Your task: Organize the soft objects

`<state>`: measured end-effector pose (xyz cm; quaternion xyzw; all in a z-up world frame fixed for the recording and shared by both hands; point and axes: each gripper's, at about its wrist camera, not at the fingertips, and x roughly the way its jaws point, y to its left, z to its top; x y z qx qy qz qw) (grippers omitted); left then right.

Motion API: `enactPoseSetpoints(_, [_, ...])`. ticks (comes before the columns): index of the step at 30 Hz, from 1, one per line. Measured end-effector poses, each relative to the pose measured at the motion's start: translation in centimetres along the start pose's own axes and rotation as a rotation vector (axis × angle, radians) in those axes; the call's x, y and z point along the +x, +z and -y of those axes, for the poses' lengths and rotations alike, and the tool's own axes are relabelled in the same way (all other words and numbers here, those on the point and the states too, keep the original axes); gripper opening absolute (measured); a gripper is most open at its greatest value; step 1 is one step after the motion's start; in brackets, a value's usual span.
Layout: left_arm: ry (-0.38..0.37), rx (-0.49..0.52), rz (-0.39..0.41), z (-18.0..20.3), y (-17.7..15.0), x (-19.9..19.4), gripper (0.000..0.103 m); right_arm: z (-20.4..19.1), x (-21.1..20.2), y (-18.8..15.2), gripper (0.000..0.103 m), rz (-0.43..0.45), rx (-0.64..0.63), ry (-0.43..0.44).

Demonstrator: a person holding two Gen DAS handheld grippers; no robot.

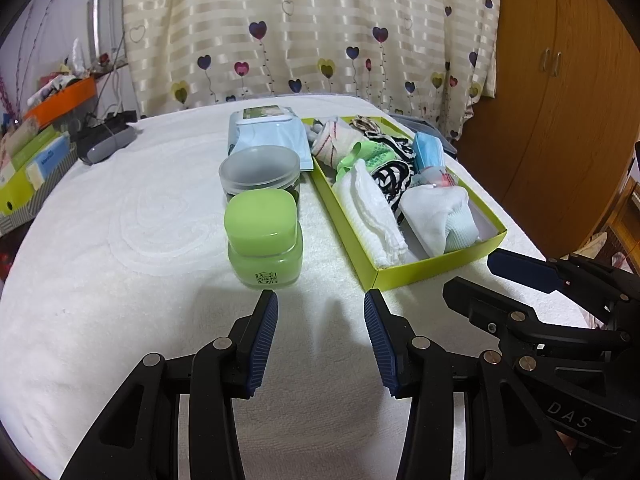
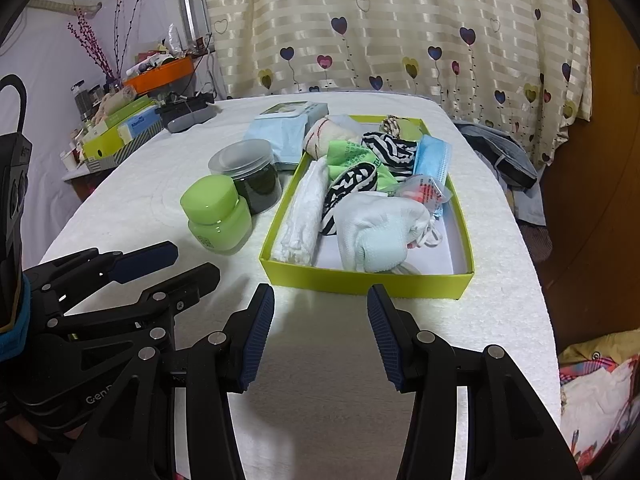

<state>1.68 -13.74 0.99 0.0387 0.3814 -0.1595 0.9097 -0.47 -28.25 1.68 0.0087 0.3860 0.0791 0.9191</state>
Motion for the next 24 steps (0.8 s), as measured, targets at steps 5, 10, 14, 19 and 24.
enactPoseSetpoints(5, [-0.002,-0.001,-0.001,-0.03,-0.01,0.04,0.044,0.04,0.02,-0.03,0.050,-0.001,0.001,0.000])
enactPoseSetpoints(10, [-0.001,0.000,0.000,-0.06,-0.05,0.01,0.044,0.31,0.16,-0.09,0.050,-0.003,0.005,0.000])
enactPoseSetpoints(14, [0.001,0.001,0.001,-0.18,-0.09,0.01,0.044,0.31,0.16,-0.05,0.050,-0.003,0.004,0.000])
enactPoseSetpoints(19, [-0.002,0.001,-0.002,-0.06,-0.02,0.01,0.044,0.34,0.14,-0.14,0.050,-0.004,0.004,0.000])
enactPoseSetpoints(24, [-0.001,0.001,-0.006,-0.04,-0.05,0.05,0.044,0.42,0.18,-0.07,0.050,-0.001,0.006,0.002])
